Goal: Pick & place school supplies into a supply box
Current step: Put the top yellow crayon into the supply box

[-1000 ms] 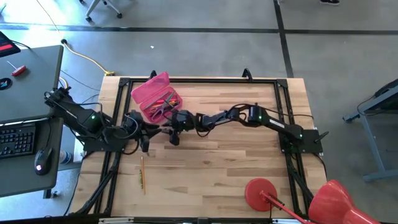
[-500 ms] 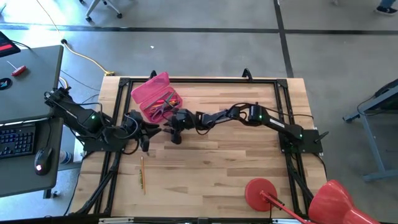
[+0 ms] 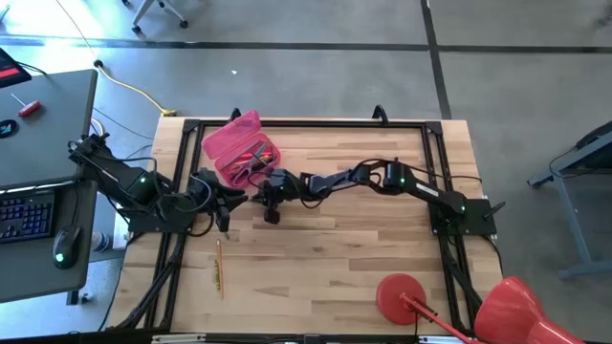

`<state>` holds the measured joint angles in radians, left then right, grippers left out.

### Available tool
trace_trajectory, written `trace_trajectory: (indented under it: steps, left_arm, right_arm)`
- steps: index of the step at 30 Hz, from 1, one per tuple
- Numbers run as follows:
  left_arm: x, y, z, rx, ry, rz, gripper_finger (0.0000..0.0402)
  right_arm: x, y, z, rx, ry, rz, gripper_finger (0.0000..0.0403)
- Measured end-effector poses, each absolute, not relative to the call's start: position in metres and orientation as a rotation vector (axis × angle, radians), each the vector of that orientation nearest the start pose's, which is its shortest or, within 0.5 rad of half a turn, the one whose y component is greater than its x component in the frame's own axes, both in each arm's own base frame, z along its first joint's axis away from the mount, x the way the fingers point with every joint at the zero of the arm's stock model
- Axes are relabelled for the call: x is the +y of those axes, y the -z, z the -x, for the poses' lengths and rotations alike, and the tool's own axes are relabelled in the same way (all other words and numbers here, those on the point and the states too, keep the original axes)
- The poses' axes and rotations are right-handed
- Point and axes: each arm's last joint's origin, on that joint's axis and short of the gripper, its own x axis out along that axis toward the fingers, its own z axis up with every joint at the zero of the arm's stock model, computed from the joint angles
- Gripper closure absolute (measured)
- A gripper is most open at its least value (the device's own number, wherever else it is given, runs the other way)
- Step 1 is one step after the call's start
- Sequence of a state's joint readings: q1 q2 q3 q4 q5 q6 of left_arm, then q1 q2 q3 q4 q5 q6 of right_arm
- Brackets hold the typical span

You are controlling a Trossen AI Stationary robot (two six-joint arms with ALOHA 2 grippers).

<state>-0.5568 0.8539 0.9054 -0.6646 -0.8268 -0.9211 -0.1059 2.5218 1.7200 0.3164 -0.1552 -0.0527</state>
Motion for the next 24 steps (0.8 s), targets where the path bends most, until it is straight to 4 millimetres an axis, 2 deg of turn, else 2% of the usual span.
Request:
trace_trajectory:
  steps: [5,8,10,13,16,21,24]
  left_arm:
    - [-0.067,-0.326,-0.148,0.304,-0.427,0.526,0.0268]
    - [-0.067,-0.326,-0.148,0.314,-0.417,0.528,0.0268]
    - [-0.068,-0.326,-0.148,0.315,-0.415,0.529,0.0268]
    - [-0.068,-0.326,-0.147,0.317,-0.413,0.530,0.0268]
    - [-0.068,-0.326,-0.147,0.320,-0.411,0.529,0.0268]
    - [-0.068,-0.326,-0.147,0.321,-0.408,0.530,0.0268]
    - [-0.068,-0.326,-0.147,0.327,-0.401,0.532,0.0268]
  right_arm:
    - [-0.035,-0.104,-0.526,0.539,-0.087,-0.022,0.0399]
    - [-0.032,-0.132,-0.522,0.553,-0.038,0.024,0.0395]
    - [-0.036,-0.152,-0.518,0.547,0.014,0.071,0.0395]
    - [-0.053,-0.175,-0.514,0.503,0.113,0.129,0.0400]
    - [-0.078,-0.186,-0.511,0.473,0.226,0.153,0.0400]
    - [-0.128,-0.178,-0.498,0.527,0.289,-0.004,0.0399]
    - [-0.147,-0.173,-0.491,0.565,0.303,-0.068,0.0399]
